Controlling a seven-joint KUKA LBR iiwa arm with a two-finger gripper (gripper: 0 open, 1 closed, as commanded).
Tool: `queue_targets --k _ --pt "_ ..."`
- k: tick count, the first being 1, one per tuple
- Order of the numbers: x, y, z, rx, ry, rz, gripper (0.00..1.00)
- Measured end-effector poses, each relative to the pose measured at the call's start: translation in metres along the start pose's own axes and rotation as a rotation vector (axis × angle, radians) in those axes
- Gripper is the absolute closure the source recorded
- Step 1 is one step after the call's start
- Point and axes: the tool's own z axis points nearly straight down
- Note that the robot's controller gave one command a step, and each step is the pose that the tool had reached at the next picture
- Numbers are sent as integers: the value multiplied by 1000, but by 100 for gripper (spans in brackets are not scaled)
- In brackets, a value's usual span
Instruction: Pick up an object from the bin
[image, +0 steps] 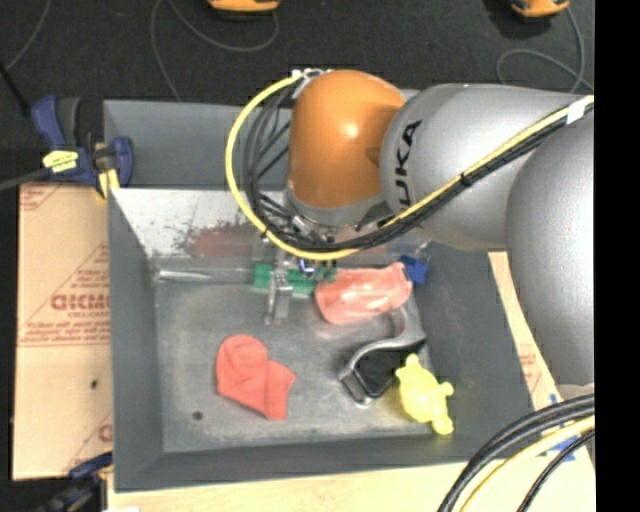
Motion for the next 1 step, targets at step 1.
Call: queue_targets --k 1 --pt "0 -1 -5 -1 -6 2 0"
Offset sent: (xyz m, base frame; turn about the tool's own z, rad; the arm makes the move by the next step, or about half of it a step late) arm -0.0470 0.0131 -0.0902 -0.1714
